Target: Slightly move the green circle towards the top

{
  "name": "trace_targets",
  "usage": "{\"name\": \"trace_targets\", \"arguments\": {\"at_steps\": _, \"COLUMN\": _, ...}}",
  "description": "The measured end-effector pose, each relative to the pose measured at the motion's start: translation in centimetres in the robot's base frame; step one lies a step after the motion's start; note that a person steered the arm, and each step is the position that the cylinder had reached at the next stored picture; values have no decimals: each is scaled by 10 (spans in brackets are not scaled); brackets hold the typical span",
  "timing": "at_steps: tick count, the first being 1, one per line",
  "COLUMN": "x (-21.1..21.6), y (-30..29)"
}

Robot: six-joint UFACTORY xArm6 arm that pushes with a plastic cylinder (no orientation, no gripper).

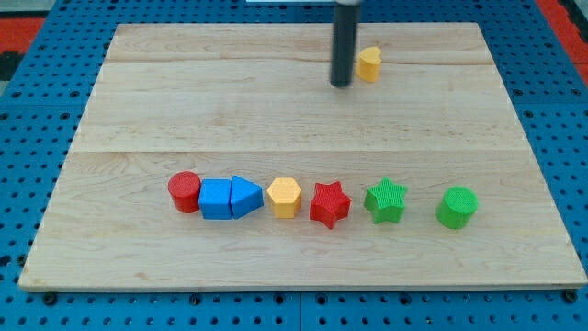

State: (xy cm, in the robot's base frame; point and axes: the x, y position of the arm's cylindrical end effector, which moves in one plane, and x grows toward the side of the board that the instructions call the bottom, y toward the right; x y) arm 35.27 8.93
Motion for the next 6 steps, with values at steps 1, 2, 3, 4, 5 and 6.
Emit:
{"name": "trace_targets", "arguments": {"at_steps": 1, "x": 85, "y": 88}}
{"name": "trace_targets", "arguments": {"at_steps": 2, "x": 198, "y": 131}}
{"name": "trace_targets", "arguments": {"at_steps": 3, "x": 222, "y": 125}}
{"name": "trace_targets", "arguments": {"at_steps": 4, "x": 157, "y": 109}}
{"name": "trace_targets", "arguments": {"at_steps": 5, "x": 100, "y": 81}}
{"name": "trace_targets", "arguments": {"at_steps": 6, "x": 119, "y": 118}}
